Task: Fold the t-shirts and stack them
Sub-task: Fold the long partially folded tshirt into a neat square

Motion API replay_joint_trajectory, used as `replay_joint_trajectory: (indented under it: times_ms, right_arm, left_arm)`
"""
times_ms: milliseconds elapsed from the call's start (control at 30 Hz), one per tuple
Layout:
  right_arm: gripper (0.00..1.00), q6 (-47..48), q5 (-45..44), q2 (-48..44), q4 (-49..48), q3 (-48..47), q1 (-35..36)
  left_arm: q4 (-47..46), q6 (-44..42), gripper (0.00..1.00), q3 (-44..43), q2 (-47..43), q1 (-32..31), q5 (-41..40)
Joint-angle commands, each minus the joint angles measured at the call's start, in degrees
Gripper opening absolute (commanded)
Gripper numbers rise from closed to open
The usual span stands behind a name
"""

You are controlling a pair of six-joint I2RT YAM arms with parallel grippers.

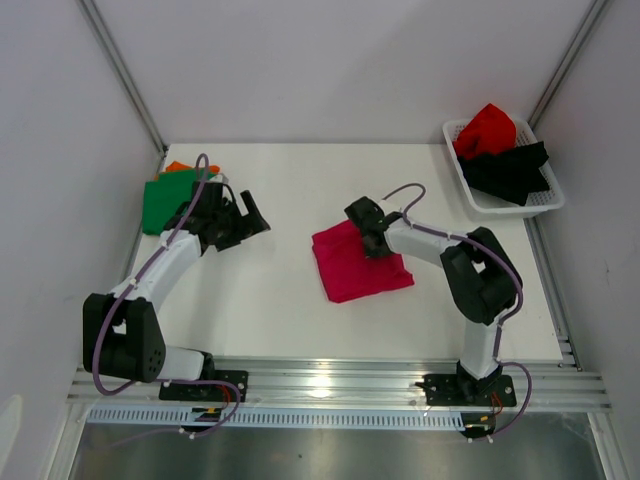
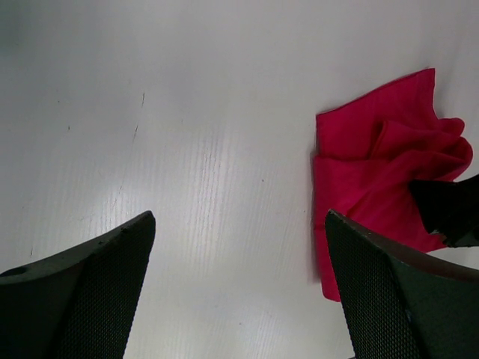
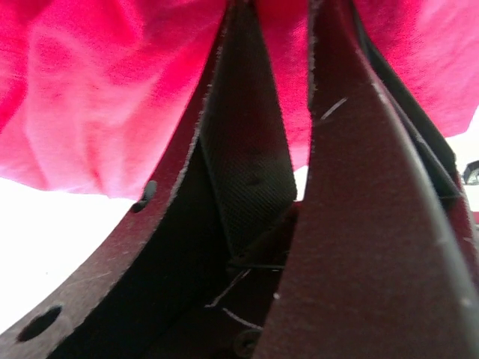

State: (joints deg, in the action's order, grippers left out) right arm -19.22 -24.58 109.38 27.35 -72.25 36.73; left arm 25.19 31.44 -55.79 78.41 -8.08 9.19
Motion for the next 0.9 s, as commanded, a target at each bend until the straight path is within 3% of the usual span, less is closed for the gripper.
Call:
replay_joint_trajectory:
  times_ms: [0,200,467,733,867]
  right_arm:
    - [0.37,-5.3,5.5,-0.5,6.1,4.0,2.7]
    - [0.37,-9.2,8.5,0.2,5.3,4.6,8.4]
    - [0.37,-12.3,9.8,6.5,6.0,-3.4,14.0]
    - [0.36,-13.4,8.7,10.8,3.9,-6.3,10.9]
    - [0.37,-13.5,9.1,10.8,2.4,-7.7,7.7]
  left_arm:
    - [-0.8,-0.4,0.96,-0.9,-1.9,0.4,0.7]
    - [-1.8,-0.2,0.96,-0.5,-1.3,0.4,1.5]
    - [-2.0,0.1,0.96,0.1,-1.5,0.4,1.9]
    - [-4.7,5.7,0.96,4.3,-2.4,-0.2,5.7]
    - [-5.9,10.4,0.96,9.7,-5.5,-2.5,3.6]
